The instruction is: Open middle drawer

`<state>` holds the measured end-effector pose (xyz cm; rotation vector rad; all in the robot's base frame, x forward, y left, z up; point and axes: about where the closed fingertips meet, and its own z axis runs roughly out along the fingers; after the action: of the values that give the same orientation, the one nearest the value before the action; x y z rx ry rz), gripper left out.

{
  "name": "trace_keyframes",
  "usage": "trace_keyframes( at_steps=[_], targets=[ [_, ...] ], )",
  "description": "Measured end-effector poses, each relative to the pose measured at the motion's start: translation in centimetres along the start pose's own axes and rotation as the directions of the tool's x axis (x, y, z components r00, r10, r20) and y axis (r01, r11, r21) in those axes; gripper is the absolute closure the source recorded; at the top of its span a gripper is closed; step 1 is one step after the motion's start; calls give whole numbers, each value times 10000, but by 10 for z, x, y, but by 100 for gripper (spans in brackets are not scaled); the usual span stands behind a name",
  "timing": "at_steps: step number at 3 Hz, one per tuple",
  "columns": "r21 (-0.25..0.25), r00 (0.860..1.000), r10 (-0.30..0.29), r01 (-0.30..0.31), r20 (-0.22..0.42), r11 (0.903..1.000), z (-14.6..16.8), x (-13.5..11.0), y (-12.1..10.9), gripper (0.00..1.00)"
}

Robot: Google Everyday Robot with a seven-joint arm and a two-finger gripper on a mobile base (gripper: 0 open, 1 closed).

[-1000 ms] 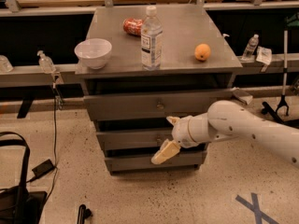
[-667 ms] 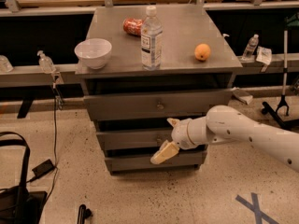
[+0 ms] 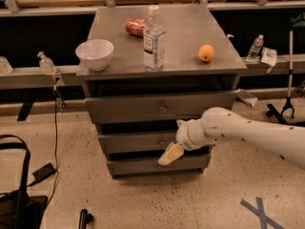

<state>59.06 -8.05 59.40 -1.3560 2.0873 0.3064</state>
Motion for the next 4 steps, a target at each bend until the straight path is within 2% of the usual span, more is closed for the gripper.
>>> trace_keyframes(
  at_steps=[1,2,3,4],
  targets=[
    [659,9878,-493,596,-1475,9960,12,27,-12,0],
    [782,9721,-591,787,-2268,9938,40,49,-23,0],
    [921,9778,-721,916,-1968,9915,55,40,-38,0],
    [817,9632,-1747,1946,-2043,9775,61,46,-32,0]
  ],
)
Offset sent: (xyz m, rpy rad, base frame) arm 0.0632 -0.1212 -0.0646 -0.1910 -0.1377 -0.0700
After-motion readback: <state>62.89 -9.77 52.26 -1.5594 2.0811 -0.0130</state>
